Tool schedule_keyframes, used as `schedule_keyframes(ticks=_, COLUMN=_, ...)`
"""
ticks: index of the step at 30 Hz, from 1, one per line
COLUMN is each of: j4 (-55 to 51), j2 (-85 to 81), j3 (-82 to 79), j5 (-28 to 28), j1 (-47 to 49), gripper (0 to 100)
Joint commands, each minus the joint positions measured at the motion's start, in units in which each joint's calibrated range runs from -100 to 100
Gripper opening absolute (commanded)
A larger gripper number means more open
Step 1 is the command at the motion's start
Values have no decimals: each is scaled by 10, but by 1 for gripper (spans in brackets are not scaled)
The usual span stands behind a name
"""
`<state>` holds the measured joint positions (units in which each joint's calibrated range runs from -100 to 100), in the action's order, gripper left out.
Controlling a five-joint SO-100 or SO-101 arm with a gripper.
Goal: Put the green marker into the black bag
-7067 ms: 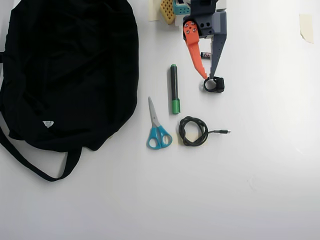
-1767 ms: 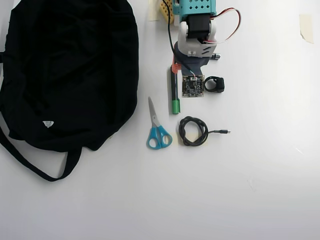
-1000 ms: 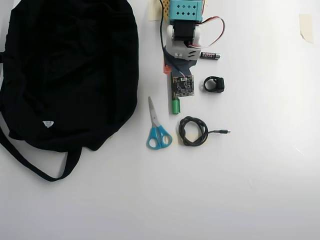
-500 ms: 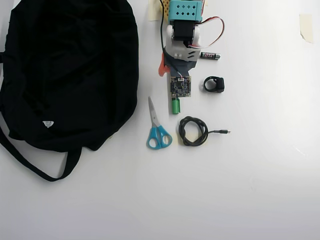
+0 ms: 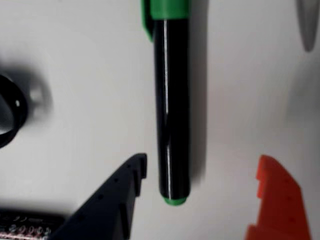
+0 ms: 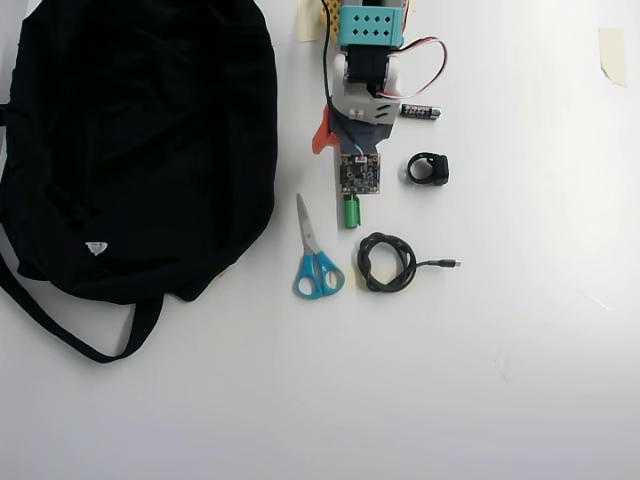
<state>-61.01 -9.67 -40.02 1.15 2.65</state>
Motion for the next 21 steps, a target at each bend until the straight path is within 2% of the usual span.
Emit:
schedule_keyframes(ticks=1, j4=6, j2=-9, j3=4, j5=-2, j1=10, gripper=29)
schedule_keyframes(ticks=14, j4=8, j2=14, j3=9, j5=-2, j1=28, gripper=29)
schedule_keyframes(ticks=21, j4=63, j2=54, j3=10, j5=-2, j1=29, gripper=29)
